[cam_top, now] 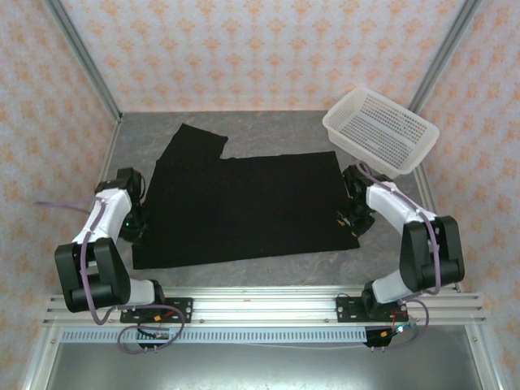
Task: Fold and stack the t-shirts
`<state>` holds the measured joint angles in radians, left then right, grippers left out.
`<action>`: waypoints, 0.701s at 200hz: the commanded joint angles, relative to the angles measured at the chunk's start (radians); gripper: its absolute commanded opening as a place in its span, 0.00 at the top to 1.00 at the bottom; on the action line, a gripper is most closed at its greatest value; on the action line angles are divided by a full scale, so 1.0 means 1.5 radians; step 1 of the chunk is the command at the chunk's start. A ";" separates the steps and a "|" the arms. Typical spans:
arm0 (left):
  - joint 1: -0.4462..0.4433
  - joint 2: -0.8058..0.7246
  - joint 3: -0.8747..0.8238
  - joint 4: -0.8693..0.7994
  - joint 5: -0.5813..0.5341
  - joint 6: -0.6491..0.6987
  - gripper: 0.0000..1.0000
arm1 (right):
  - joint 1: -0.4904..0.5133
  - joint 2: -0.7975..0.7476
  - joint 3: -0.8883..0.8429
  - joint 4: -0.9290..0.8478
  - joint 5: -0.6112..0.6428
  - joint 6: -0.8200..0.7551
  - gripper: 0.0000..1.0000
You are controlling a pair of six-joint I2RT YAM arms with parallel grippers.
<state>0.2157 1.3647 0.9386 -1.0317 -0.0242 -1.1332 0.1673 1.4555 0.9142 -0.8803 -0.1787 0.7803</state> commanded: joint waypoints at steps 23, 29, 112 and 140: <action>-0.115 0.116 0.080 0.034 0.058 0.026 0.79 | 0.012 0.009 0.036 0.034 -0.015 -0.001 0.58; -0.121 0.127 0.078 0.044 0.065 0.022 0.79 | 0.020 0.019 0.040 0.043 -0.021 -0.002 0.58; -0.139 0.224 0.033 0.071 0.013 0.050 0.79 | 0.064 0.145 -0.014 0.037 -0.036 0.042 0.62; -0.131 0.214 0.003 0.057 -0.012 0.060 0.79 | 0.077 0.141 -0.050 0.019 -0.070 0.045 0.62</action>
<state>0.0120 1.7008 0.9844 -0.9039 0.0383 -1.0710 0.2607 1.6405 0.9226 -0.7799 -0.2447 0.8238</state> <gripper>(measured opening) 0.211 0.380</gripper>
